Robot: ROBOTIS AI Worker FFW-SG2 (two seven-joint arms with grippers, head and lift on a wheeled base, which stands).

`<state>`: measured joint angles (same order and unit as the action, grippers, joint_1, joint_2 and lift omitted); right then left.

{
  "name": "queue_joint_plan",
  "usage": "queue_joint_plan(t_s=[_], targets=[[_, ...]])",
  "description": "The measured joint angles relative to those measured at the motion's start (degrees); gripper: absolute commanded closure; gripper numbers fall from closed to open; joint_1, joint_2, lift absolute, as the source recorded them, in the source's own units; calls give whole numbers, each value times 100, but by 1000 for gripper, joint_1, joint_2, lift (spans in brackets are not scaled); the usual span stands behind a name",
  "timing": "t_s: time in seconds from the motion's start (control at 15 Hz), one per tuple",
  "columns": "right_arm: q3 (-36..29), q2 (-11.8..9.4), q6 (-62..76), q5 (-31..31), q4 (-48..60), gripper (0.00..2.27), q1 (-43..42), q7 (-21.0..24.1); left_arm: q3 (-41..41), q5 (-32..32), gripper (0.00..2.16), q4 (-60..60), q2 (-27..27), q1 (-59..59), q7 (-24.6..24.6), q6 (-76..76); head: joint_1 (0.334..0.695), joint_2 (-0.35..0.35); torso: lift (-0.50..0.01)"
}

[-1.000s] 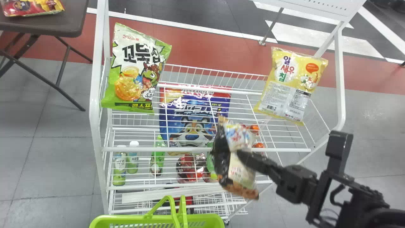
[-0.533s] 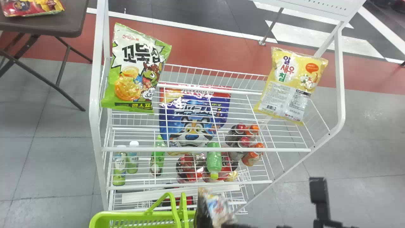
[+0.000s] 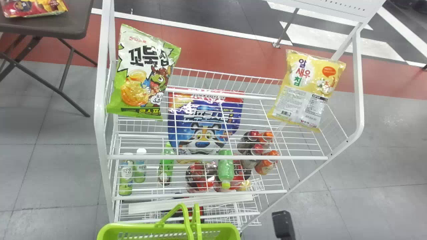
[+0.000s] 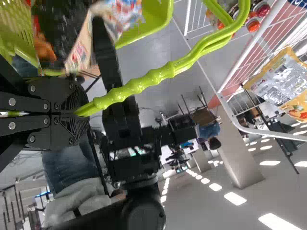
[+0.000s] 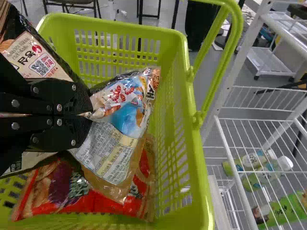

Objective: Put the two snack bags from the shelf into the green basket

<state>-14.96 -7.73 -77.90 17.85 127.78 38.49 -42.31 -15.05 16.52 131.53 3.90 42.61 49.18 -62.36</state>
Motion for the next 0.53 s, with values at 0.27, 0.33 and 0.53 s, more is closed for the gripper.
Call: queue_joint_plan(t_s=[0.27, 0.33, 0.53], targets=[[263, -68, 1399, -74, -564, 16, -156, -211, -13, -27, 2142, 76, 18, 94, 25, 12, 695, -350, -2], [196, -75, 1460, -69, -565, 60, -158, -365, -15, -32, 2142, 80, 21, 107, 22, 15, 695, -350, -2], [-220, -69, 1446, -38, -138, 66, 18, -555, -26, -44, 2142, 84, 20, 112, 12, 17, 695, -350, -2]])
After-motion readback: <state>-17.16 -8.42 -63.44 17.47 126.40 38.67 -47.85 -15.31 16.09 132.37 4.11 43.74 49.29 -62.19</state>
